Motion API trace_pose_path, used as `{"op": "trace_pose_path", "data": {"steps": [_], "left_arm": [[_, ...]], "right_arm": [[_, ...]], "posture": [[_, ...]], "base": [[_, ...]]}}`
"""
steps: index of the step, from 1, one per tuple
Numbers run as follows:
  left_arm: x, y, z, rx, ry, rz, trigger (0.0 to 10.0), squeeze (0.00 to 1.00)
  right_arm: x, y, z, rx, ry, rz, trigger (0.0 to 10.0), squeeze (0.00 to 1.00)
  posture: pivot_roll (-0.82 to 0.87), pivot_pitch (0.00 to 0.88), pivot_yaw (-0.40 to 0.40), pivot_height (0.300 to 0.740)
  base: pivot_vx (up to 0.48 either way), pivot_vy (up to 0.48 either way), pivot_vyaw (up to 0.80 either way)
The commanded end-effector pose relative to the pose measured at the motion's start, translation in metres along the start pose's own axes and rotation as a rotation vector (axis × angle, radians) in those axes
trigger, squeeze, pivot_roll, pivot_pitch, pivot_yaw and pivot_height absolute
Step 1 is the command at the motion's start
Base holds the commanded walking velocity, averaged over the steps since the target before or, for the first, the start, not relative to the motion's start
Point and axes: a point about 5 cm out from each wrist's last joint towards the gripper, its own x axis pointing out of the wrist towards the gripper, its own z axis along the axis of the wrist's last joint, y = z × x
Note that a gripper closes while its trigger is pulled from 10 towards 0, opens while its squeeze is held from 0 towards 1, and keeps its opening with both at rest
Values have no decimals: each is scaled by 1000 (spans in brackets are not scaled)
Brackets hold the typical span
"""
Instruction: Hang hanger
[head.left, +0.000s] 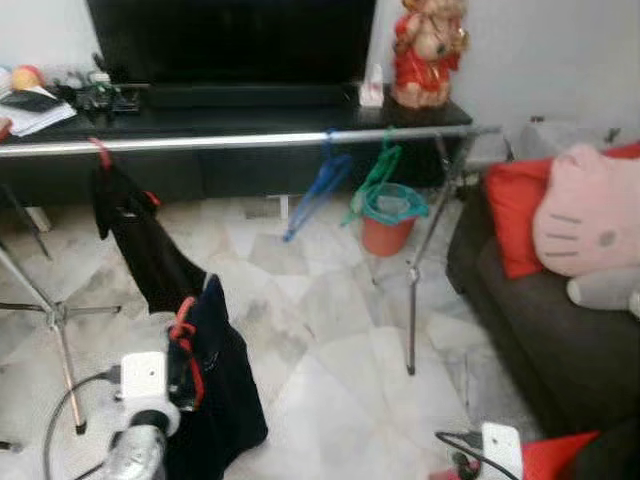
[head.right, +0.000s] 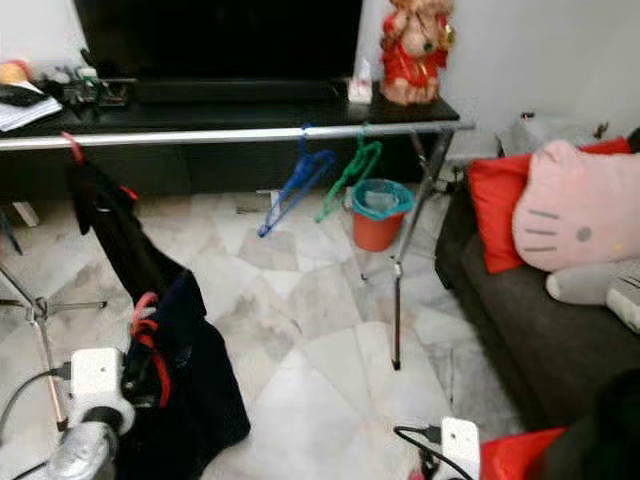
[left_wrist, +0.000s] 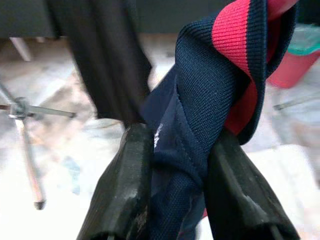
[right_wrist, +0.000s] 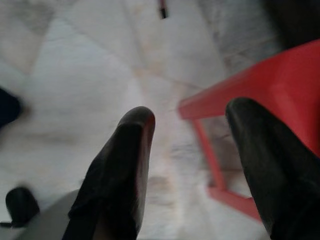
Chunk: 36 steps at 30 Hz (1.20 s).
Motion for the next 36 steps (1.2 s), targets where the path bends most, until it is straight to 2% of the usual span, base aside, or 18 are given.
{"op": "trace_pose_path", "data": {"steps": [1,9,14,18,28,32,36], "left_arm": [[5,6,12,12,-51,27,10000,0],[10,2,16,-16,-62,24,10000,0],[13,4,19,-17,-68,53,10000,0],[14,-2,19,1,-67,4,10000,0],[13,-3,18,-2,-64,-7,10000,0],[14,-3,18,-4,-66,-4,10000,0],[13,-3,17,-4,-66,-3,10000,0]], "right_arm": [[1,6,4,6,-11,16,10000,0],[2,5,5,-18,-10,17,10000,0],[1,6,4,-9,-8,21,10000,0],[1,7,3,6,-2,28,10000,0],[1,7,3,5,0,27,10000,0],[2,6,4,-25,0,30,10000,0],[1,6,4,-18,-4,28,10000,0]], "posture": [[-109,0,-49,740],[-111,0,-50,740],[-113,0,-49,740],[-116,0,-46,740],[-113,0,-45,740],[-112,0,-48,740],[-113,0,-48,740]], "base": [[0,0,0],[0,0,0],[0,0,733],[0,0,123],[0,0,0],[246,0,0],[254,0,516]]}}
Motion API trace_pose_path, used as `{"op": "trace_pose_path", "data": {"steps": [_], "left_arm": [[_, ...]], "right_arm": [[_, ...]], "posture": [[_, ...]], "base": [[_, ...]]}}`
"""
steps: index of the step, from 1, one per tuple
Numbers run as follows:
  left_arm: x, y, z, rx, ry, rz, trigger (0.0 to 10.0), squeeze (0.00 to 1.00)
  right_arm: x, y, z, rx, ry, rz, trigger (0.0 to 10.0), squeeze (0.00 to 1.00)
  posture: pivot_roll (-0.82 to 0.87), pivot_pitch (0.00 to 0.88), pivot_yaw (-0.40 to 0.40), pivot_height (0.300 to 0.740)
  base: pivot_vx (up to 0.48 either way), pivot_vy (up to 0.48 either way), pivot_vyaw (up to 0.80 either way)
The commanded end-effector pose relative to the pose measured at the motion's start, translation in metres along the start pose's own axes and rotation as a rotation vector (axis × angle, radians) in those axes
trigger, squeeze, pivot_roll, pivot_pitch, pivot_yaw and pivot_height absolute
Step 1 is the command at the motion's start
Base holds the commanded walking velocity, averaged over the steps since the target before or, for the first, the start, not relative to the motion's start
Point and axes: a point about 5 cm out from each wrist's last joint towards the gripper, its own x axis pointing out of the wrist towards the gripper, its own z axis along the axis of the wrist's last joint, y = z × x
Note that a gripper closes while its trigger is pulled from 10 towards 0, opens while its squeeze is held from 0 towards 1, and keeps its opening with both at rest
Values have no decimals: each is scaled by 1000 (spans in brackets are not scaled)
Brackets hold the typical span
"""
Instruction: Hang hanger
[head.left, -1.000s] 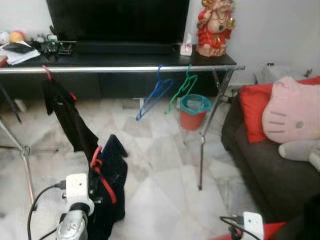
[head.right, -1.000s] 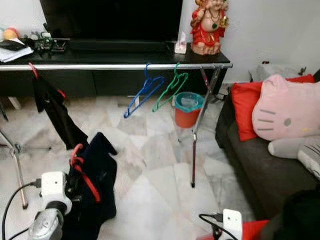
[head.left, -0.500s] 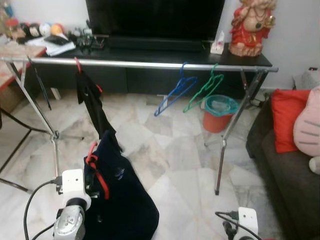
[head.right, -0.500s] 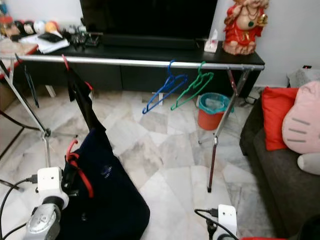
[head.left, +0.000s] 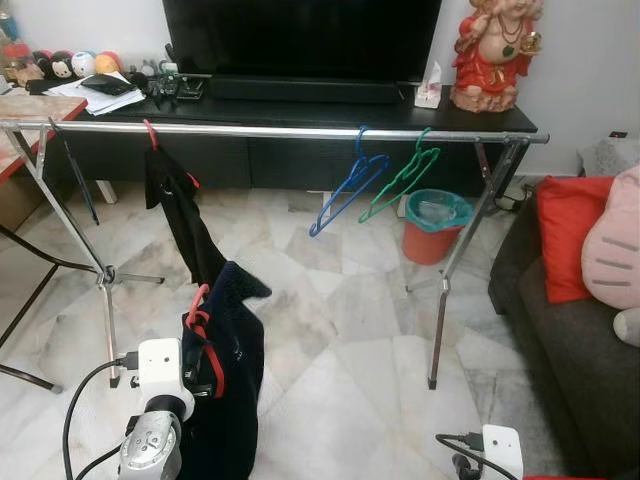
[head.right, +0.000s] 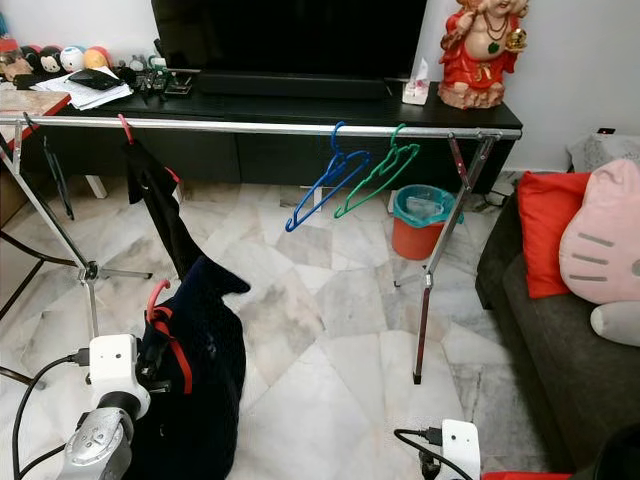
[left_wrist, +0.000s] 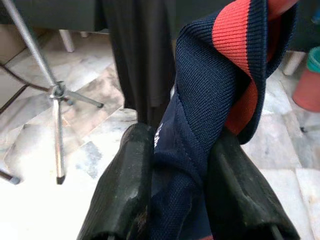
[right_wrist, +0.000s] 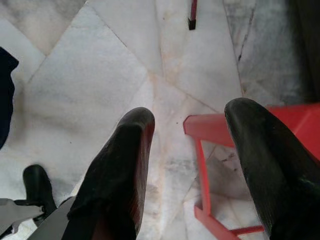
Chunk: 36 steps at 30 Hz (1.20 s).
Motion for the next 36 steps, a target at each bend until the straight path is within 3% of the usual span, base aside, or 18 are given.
{"op": "trace_pose_path", "data": {"steps": [1,3,36], "left_arm": [[1,2,4,9,-21,5,10000,0],[1,3,3,9,-20,7,10000,0],[0,1,2,7,-18,12,10000,0]], "right_arm": [[1,1,4,-2,-7,4,10000,0],[1,1,3,35,-2,5,10000,0],[1,1,5,36,-11,8,10000,0]], "posture": [[-113,0,-48,740],[-112,0,-52,740],[-111,0,-56,740]], "base": [[259,0,656],[261,0,0],[280,0,0]]}}
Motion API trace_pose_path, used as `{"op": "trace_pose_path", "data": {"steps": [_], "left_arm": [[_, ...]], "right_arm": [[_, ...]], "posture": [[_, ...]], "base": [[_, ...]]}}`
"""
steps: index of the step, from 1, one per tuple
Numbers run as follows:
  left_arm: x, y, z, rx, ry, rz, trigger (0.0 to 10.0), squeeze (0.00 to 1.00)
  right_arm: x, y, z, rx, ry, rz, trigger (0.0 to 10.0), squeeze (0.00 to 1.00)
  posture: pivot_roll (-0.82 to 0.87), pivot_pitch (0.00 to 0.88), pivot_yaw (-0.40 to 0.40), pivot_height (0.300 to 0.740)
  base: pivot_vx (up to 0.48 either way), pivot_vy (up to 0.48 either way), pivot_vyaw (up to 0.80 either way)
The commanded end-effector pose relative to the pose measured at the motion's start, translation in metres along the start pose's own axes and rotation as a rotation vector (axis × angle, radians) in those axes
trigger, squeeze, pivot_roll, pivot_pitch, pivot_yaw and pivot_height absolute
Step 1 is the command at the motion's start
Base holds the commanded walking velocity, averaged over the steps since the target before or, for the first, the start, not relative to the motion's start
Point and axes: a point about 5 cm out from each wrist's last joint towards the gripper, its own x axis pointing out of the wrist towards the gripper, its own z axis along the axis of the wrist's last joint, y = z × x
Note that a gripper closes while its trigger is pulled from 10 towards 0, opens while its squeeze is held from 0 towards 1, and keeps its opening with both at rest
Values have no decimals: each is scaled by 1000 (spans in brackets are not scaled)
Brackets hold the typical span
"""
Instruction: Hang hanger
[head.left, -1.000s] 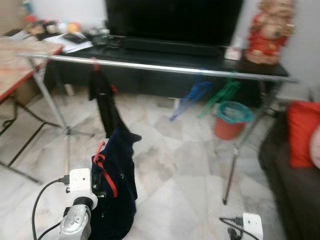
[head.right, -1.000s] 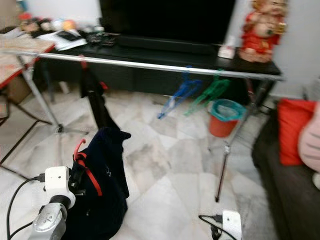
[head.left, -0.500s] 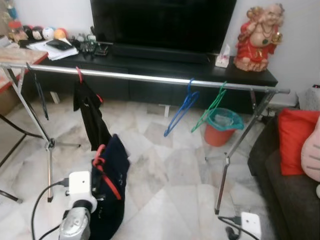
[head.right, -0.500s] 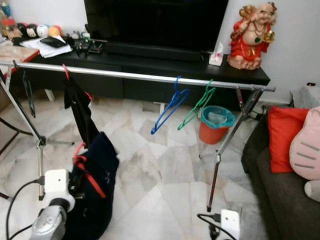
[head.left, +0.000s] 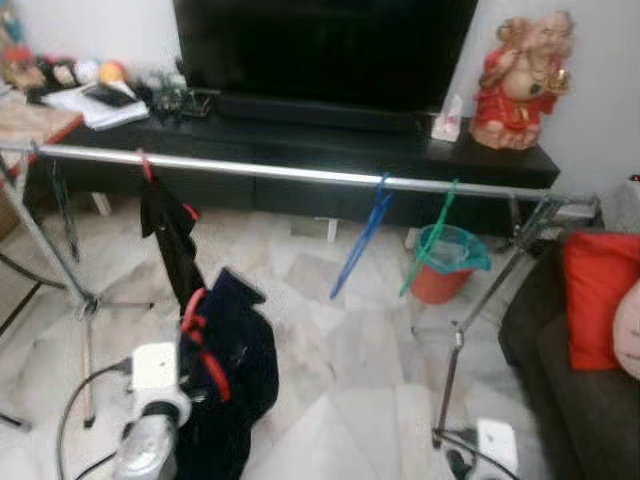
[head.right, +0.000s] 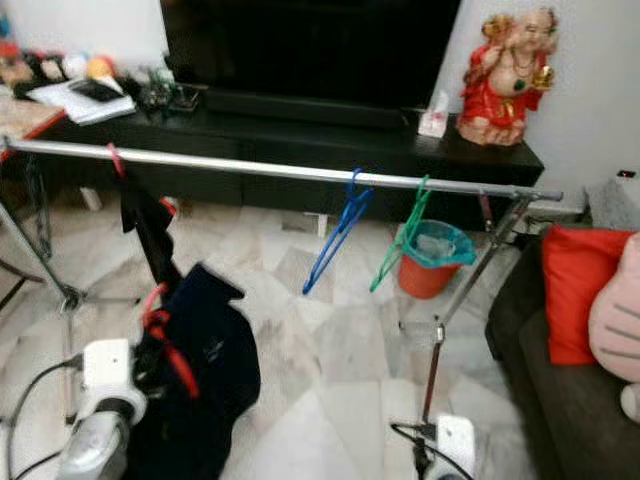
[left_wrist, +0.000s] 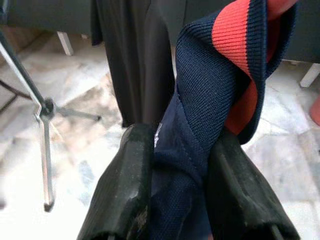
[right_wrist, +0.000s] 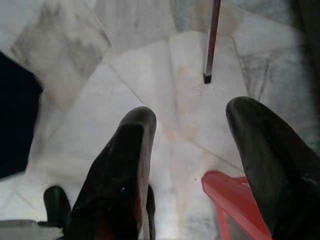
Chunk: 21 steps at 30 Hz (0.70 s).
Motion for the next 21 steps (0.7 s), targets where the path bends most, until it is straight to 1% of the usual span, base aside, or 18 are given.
{"op": "trace_pose_path", "data": {"steps": [1,21], "left_arm": [[4,-10,10,-5,-49,-26,10000,0],[4,-12,10,-9,-52,-23,10000,0]], "right_arm": [[-2,-10,-3,-2,9,-25,10000,0],[-2,-11,-3,-12,16,-29,10000,0]], "posture": [[-111,0,-56,740],[-110,0,-56,740]], "base": [[285,0,0],[287,0,0]]}}
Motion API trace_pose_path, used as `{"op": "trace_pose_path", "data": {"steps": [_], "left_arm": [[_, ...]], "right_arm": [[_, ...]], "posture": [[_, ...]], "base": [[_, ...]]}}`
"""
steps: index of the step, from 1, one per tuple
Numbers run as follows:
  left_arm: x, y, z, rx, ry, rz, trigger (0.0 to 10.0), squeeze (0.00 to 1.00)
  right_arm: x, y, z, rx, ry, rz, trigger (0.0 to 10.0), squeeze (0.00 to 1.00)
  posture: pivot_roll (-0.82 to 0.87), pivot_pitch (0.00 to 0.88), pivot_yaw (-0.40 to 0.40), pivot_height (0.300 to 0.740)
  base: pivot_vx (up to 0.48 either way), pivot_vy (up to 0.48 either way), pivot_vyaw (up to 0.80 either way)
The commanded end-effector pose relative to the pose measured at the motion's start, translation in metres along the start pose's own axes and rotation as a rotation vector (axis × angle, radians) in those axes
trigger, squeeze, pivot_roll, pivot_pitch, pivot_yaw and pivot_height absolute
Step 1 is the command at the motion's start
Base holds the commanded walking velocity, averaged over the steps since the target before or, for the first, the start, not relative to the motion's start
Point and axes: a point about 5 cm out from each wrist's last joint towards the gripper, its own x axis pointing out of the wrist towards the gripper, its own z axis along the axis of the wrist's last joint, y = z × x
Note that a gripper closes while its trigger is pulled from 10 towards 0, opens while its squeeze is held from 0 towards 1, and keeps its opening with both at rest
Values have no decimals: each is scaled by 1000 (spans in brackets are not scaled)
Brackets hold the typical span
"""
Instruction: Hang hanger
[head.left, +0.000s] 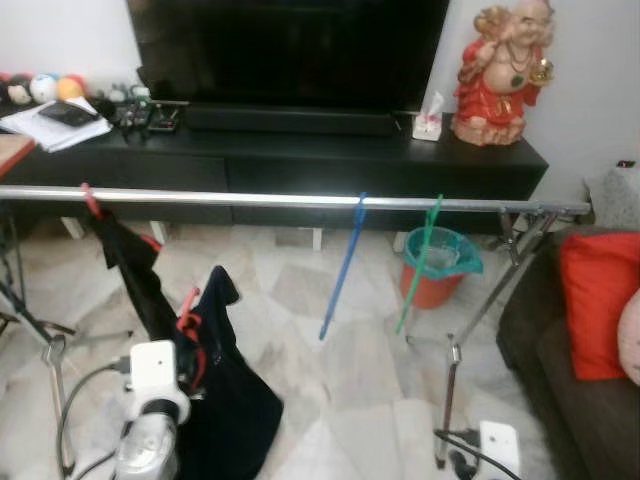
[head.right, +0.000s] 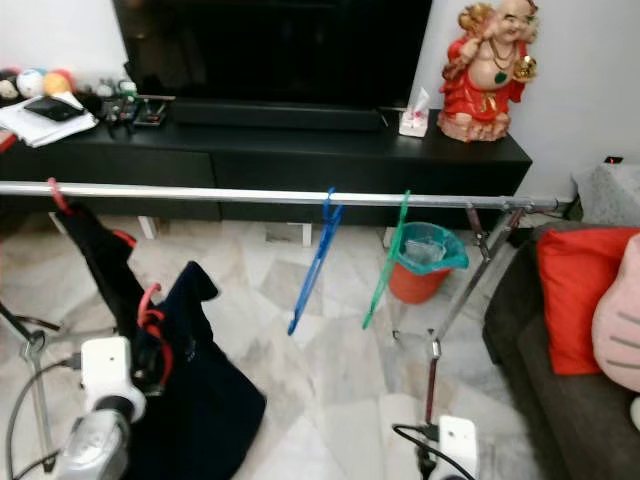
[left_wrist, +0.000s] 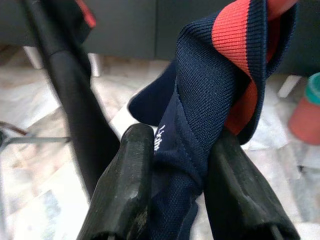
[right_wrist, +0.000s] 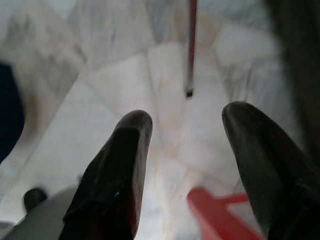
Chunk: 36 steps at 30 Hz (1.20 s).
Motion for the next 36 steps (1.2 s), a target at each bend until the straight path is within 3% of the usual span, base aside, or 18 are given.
{"op": "trace_pose_path", "data": {"steps": [1,25,36], "left_arm": [[3,8,11,22,-52,18,10000,0],[0,4,11,24,-76,3,10000,0],[-7,3,19,40,-153,3,10000,0]], "right_arm": [[2,8,7,-2,-20,18,10000,0],[2,8,7,-7,-19,12,10000,0],[2,7,6,-10,-17,15,10000,0]], "posture": [[-110,0,-56,740],[-105,0,-62,740],[-97,0,-73,740]], "base": [[289,0,0],[285,0,0],[0,0,0]]}}
